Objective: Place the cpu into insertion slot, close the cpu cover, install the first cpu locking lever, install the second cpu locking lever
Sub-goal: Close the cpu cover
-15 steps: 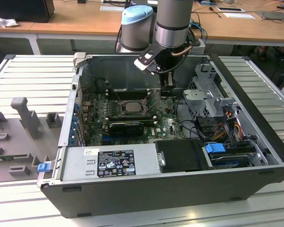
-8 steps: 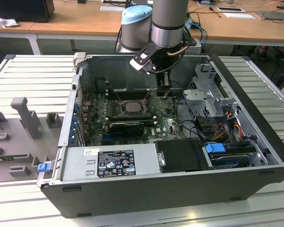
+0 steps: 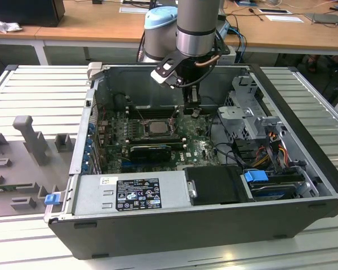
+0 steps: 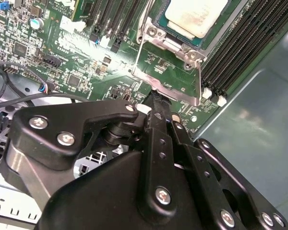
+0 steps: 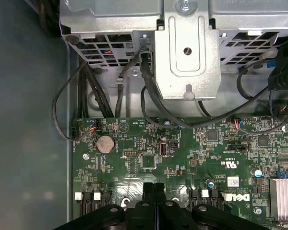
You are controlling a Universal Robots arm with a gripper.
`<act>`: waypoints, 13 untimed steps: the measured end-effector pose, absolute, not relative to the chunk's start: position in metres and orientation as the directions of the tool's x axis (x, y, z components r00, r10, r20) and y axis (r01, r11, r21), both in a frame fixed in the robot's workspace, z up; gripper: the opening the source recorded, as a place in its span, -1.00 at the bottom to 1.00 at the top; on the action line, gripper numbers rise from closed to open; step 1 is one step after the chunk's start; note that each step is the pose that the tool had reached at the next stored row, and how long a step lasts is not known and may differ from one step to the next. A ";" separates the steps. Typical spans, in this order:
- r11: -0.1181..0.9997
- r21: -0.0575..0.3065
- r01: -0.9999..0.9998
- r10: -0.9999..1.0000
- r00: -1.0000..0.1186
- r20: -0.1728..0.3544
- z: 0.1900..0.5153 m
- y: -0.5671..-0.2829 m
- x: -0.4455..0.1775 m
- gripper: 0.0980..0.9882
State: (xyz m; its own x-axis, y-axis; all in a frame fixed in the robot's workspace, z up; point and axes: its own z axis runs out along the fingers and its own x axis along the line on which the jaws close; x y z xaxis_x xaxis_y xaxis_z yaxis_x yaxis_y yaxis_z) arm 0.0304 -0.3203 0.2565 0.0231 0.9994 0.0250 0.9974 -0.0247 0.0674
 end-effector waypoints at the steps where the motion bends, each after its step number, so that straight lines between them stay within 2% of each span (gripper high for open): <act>1: -0.025 0.067 0.997 0.999 0.023 0.025 0.256 -0.320 0.030 -0.98; 13: -0.025 0.067 0.997 0.999 0.023 0.025 0.256 -0.320 0.026 -0.98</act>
State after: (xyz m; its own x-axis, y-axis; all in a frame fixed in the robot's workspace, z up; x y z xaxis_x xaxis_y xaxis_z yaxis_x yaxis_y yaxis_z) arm 0.0265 -0.3203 0.2565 0.0230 0.9994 0.0249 0.9974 -0.0247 0.0674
